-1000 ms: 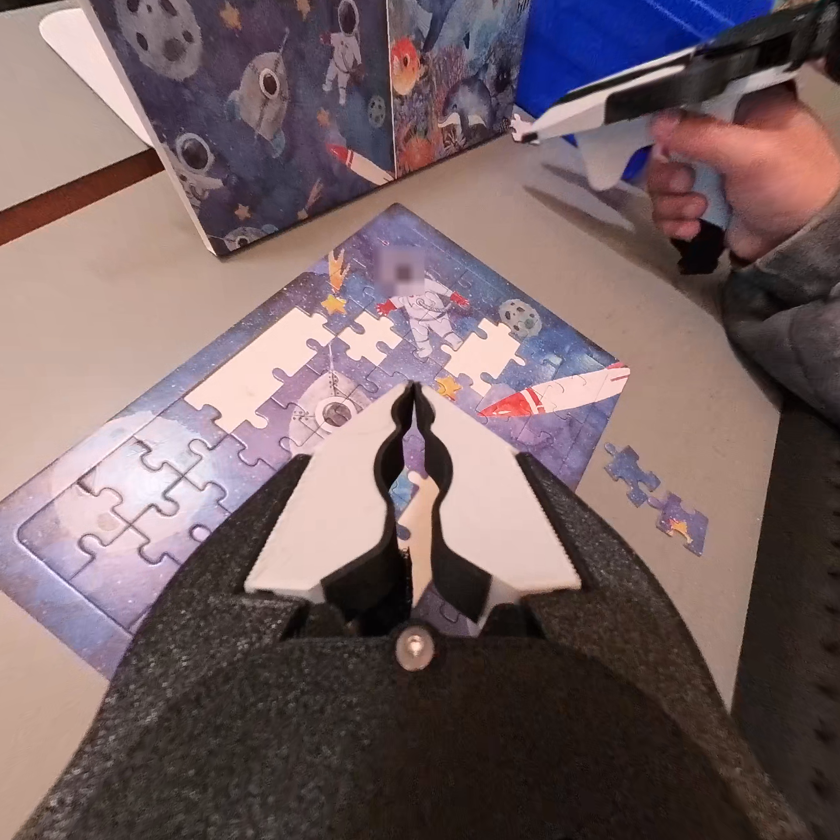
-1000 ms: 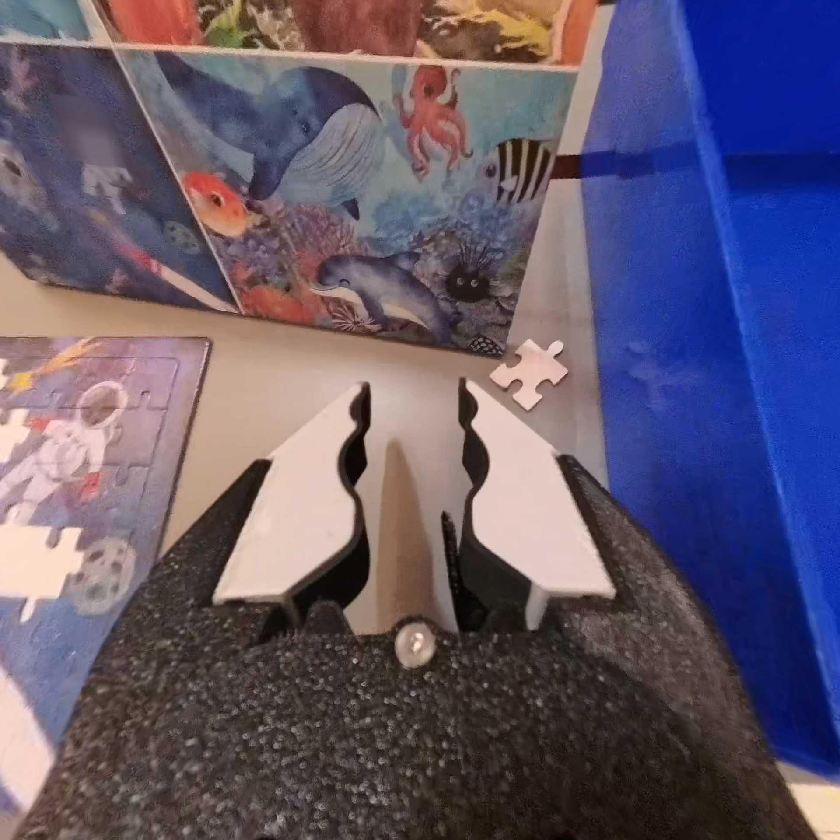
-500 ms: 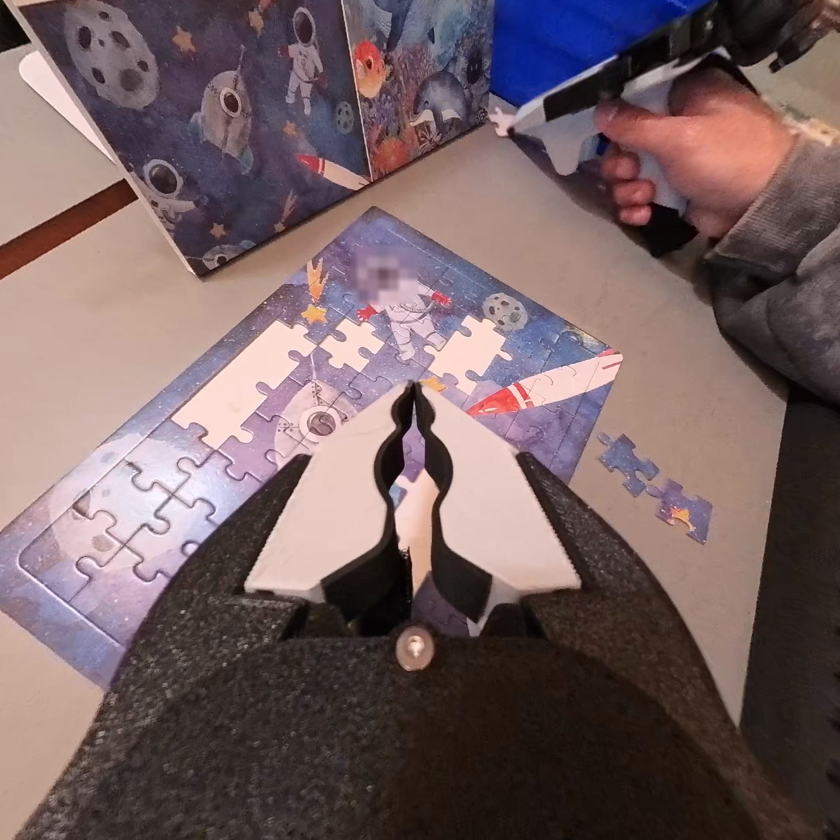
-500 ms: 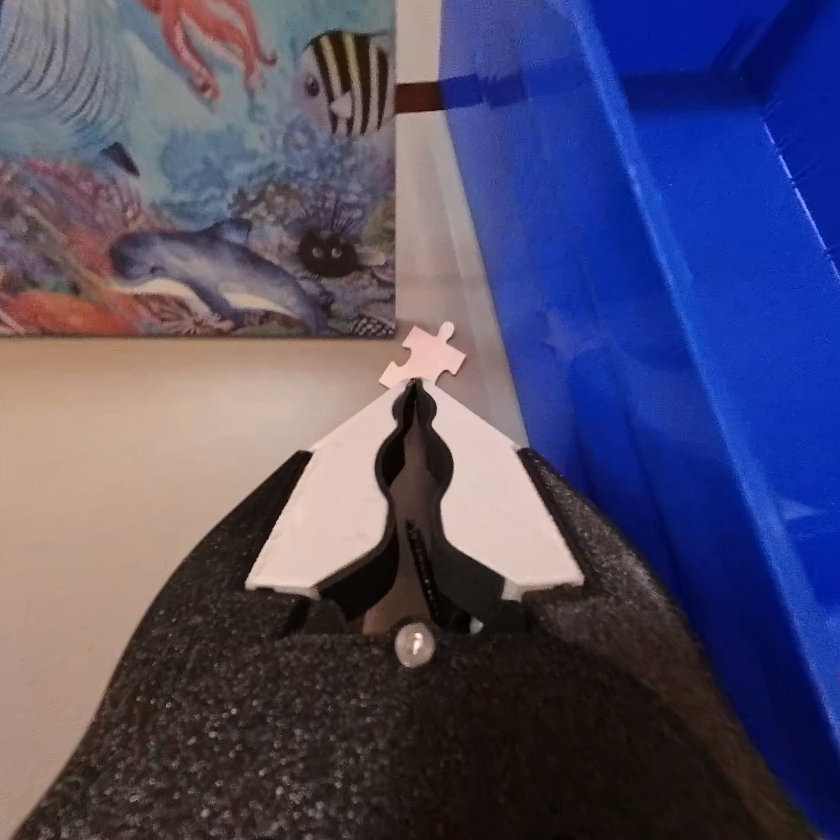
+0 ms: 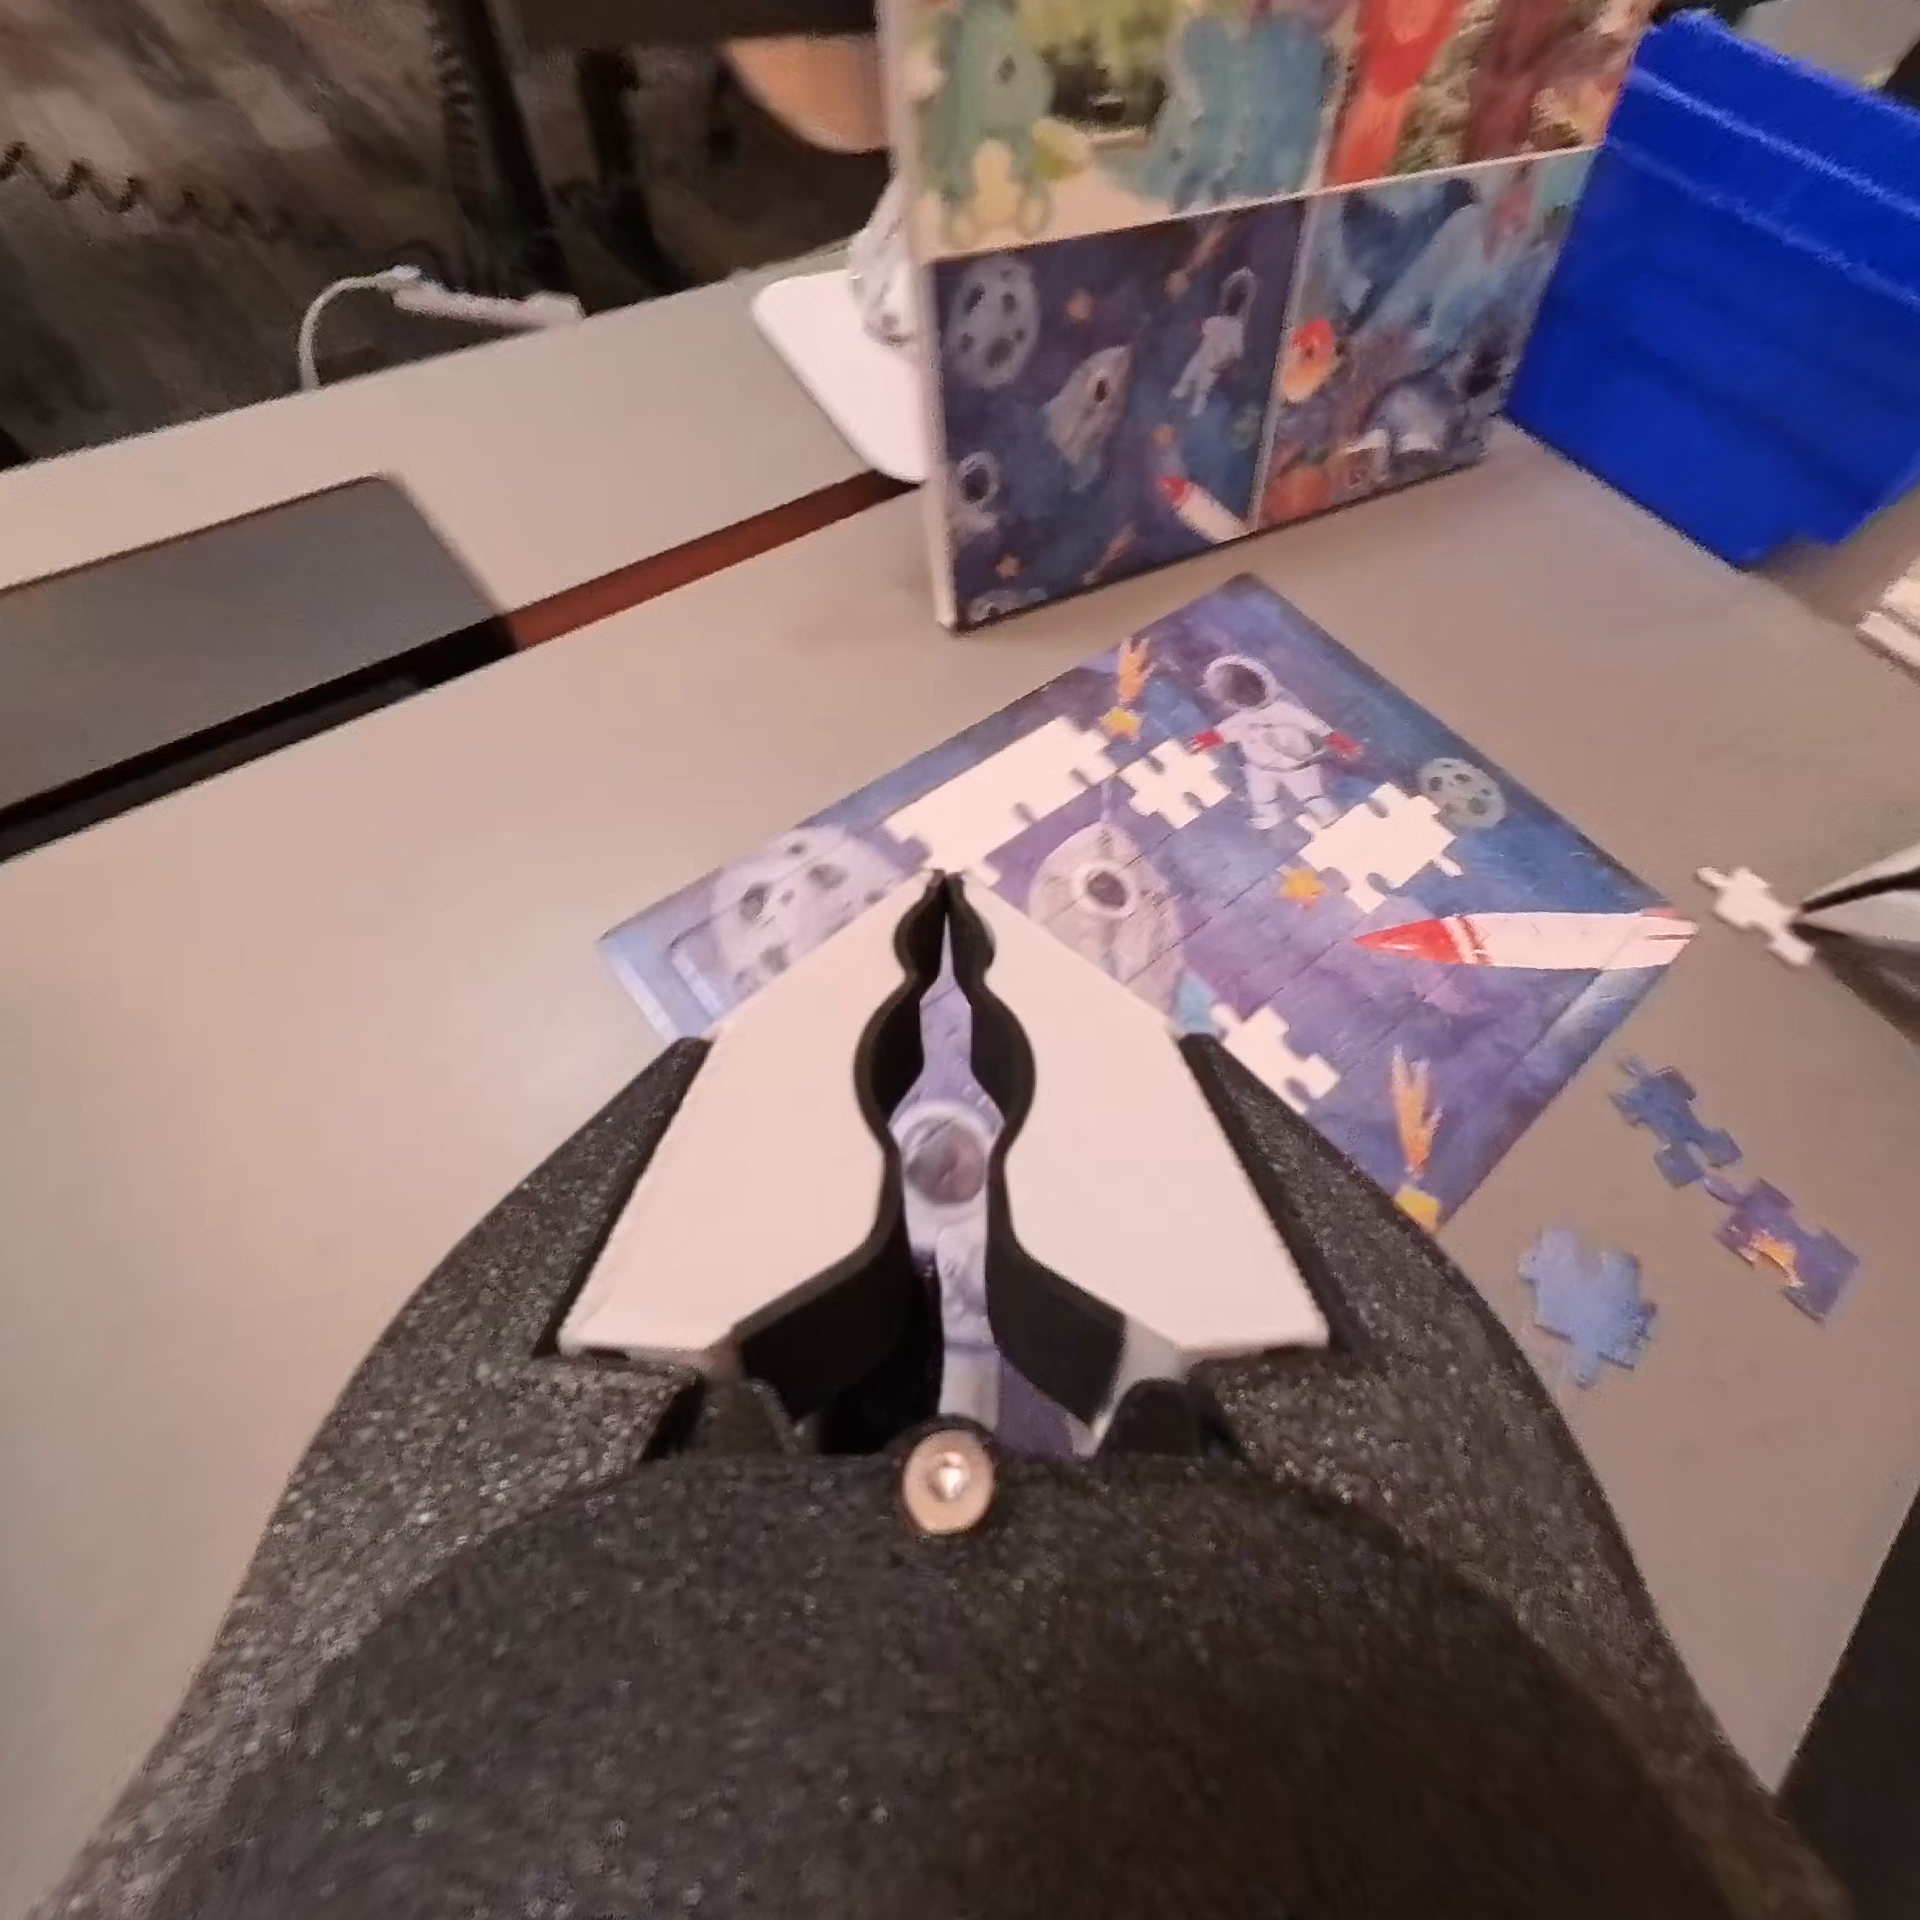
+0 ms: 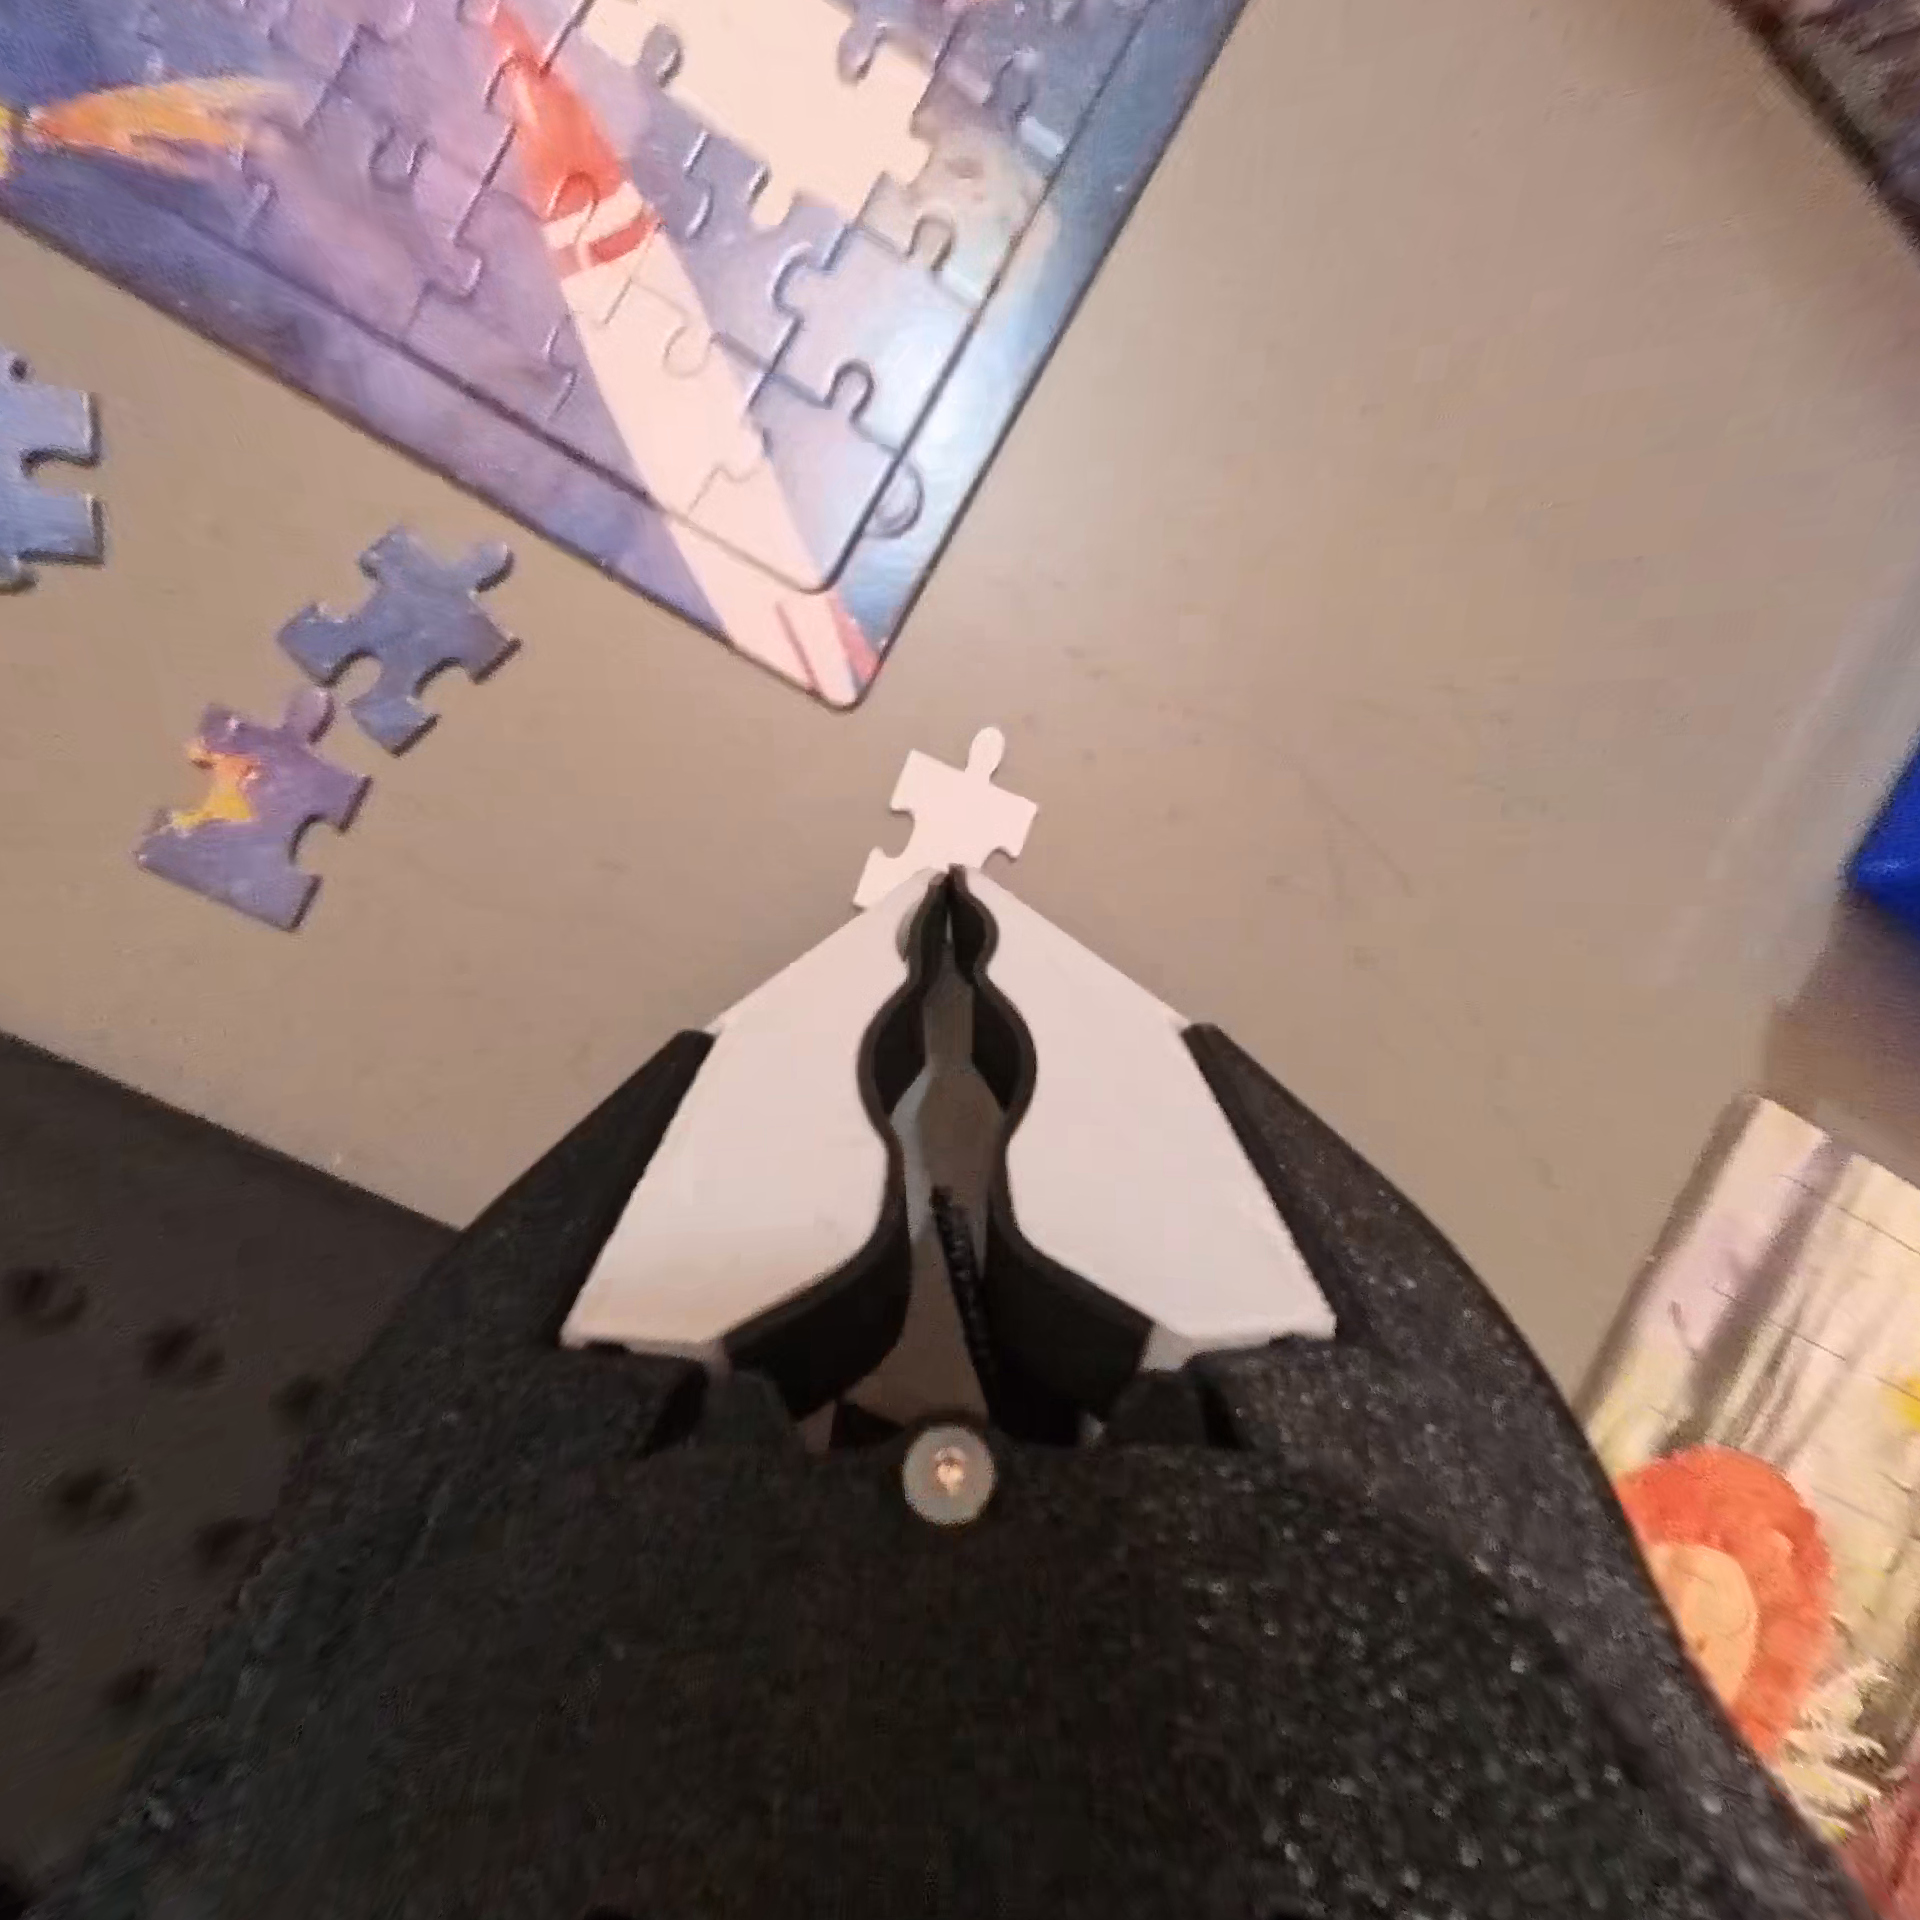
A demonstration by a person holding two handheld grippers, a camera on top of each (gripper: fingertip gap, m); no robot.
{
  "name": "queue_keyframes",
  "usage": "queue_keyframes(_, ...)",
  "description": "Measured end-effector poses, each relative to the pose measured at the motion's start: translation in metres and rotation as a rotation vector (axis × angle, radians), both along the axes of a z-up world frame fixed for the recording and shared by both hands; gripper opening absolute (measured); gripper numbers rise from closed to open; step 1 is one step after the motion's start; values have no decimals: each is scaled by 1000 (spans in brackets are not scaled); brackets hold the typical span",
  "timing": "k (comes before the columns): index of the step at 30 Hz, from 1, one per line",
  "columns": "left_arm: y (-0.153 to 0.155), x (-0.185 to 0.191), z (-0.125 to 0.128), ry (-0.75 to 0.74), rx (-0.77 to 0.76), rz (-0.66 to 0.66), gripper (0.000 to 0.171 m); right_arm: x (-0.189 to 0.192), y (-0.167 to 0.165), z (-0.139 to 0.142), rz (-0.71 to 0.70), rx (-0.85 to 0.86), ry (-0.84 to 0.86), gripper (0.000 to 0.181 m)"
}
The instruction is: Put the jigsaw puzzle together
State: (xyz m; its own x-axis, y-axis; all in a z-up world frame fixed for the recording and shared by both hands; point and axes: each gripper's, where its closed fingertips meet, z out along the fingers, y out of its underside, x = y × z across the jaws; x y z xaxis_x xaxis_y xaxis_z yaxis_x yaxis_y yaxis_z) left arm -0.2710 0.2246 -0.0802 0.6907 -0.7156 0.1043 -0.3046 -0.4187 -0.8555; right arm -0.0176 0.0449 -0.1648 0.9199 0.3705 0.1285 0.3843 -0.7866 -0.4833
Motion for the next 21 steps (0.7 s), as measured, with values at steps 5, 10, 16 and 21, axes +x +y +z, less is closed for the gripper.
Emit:
queue_keyframes(5,-44,-92,-7,140,5,200,7,-39,30,62,52,194,402,11)
queue_keyframes(10,-116,-152,-24,75,-116,296,29,-84,45,85,160,319,708,33)
queue_keyframes(16,-144,-152,-39,82,-82,269,36,-84,57,83,191,530,574,25)
queue_keyframes(21,-107,-139,-56,180,-131,165,35,-71,56,84,150,529,622,22)
